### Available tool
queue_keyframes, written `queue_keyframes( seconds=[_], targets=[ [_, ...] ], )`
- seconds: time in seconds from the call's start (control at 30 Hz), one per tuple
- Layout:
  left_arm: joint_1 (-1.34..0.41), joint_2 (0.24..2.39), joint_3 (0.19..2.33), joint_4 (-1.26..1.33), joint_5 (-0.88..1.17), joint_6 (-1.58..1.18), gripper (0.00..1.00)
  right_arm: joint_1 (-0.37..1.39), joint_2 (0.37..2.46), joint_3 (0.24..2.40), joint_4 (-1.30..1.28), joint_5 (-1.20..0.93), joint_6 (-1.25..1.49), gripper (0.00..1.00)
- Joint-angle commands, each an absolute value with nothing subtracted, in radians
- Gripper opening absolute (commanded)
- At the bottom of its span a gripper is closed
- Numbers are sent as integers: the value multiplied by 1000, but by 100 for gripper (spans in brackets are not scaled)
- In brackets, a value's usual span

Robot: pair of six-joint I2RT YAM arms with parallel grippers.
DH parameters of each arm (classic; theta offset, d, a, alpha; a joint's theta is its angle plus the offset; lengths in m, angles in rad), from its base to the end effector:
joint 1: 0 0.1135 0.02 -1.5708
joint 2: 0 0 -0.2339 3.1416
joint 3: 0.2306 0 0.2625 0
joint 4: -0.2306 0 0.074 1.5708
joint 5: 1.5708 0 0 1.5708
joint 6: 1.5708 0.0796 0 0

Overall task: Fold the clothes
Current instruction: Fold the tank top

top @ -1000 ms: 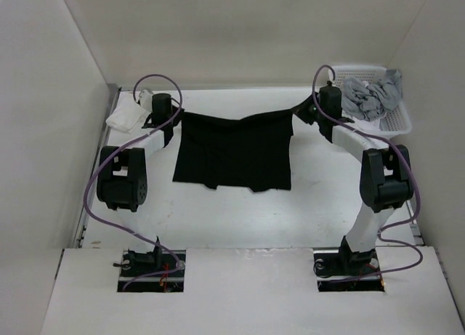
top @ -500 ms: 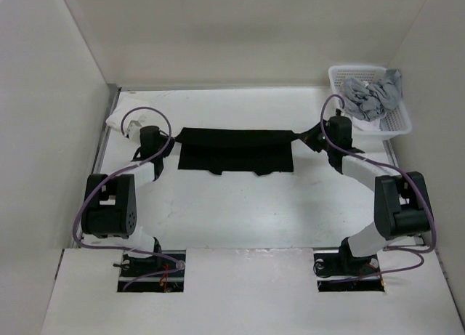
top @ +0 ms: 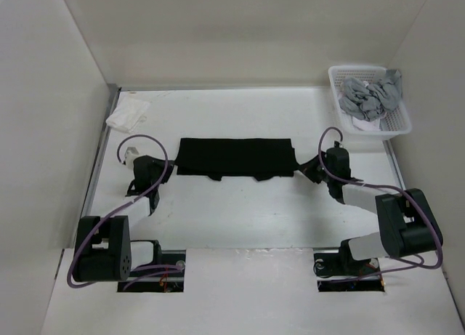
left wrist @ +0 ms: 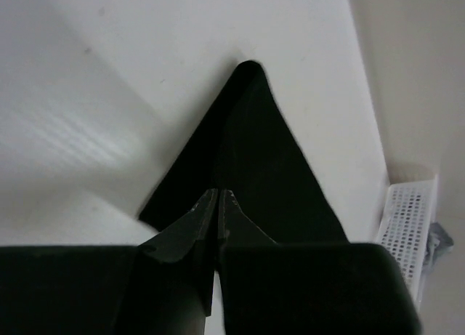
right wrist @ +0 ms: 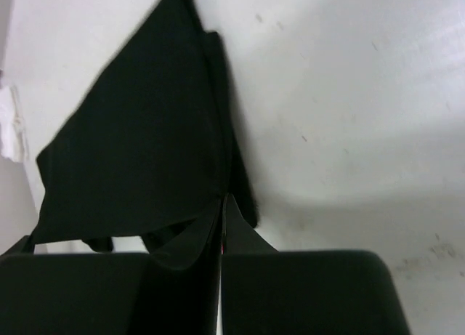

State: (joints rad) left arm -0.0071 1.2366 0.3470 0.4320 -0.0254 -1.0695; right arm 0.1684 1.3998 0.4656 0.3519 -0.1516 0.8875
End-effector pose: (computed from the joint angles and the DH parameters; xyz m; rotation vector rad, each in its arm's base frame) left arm 0.2886 0.0000 0.1059 -1.0733 1.7942 -0.6441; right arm 0.3015 0.0635 0.0902 0.7045 2.1354 0.7573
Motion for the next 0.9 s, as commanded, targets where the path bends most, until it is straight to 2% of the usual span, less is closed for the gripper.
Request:
queue_keyframes(
  seconds=[0.0,0.07,0.13,0.17,0.23,0.3,0.37,0.43,0.6,0.67,0.77,0.87],
  targets=[
    [22,1187,270,471,8,-1052,0,194,1368,413,416,-107,928,0],
    [42,1163,236,460,11,-1049,0,217,1353,374,407,-97,942,0],
    [57,1155,227,442,23,-1028,6,238,1347,353,393,-87,945,2],
    [62,1157,227,433,29,-1020,9,240,1338,348,388,-90,949,9],
    [79,1141,230,407,25,-1016,18,242,1316,351,376,-84,933,29],
    [82,1088,241,382,6,-1015,20,231,1313,370,365,-78,907,44],
    [38,1017,270,348,-35,-1006,19,209,1350,411,357,-103,870,56],
    [-37,954,307,302,-112,-982,19,202,1403,452,356,-136,854,59],
    [-209,911,368,259,-279,-920,19,202,1480,492,374,-167,891,58],
    [-241,934,385,274,-281,-917,19,208,1518,506,386,-189,919,52],
    [-281,960,391,334,-273,-919,19,223,1574,512,452,-229,975,34],
    [-333,986,396,386,-259,-917,19,223,1582,488,530,-201,1022,12]
  ],
)
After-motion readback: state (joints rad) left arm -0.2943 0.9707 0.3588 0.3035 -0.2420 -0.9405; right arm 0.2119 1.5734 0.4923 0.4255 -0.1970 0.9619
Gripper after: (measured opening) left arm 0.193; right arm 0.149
